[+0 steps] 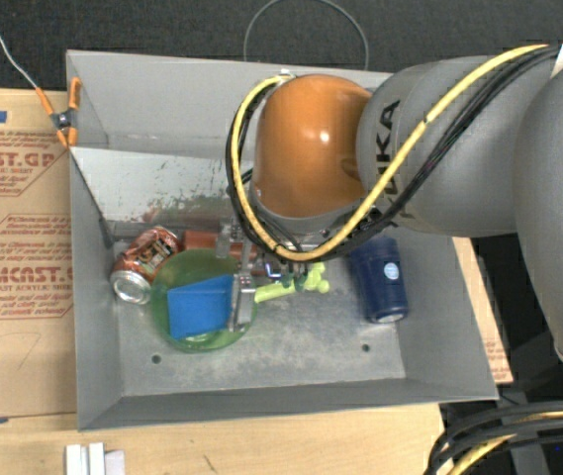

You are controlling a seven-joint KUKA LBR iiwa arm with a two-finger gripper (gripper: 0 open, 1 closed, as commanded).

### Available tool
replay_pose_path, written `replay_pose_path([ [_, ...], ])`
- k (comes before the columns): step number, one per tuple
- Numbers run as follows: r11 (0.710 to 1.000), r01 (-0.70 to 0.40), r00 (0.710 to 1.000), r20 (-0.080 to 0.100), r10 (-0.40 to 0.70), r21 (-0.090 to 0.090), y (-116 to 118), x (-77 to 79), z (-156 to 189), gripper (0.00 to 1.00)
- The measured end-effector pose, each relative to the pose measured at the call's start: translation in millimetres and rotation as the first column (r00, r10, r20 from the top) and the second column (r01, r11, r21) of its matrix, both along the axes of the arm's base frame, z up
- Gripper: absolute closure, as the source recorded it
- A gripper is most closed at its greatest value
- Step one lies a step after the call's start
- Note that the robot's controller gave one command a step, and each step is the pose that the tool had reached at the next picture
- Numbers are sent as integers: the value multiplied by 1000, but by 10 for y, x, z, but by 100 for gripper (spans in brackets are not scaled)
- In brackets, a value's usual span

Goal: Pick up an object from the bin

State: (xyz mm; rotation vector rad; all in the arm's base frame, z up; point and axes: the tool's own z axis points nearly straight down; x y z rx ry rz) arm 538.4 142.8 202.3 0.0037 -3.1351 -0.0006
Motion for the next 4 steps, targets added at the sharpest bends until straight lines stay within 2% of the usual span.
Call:
replay_pose_path([
  [1, 1000, 2, 1000, 8, -2, 1, -9, 19, 45, 0],
  [2, 990, -143, 990, 8, 143, 1, -59, -27, -511, 0],
  [3, 944, -331, 944, 9, 331, 2, 3, -74, -1323, 100],
  [4, 944, -331, 944, 9, 331, 2, 3, -74, -1323, 100],
])
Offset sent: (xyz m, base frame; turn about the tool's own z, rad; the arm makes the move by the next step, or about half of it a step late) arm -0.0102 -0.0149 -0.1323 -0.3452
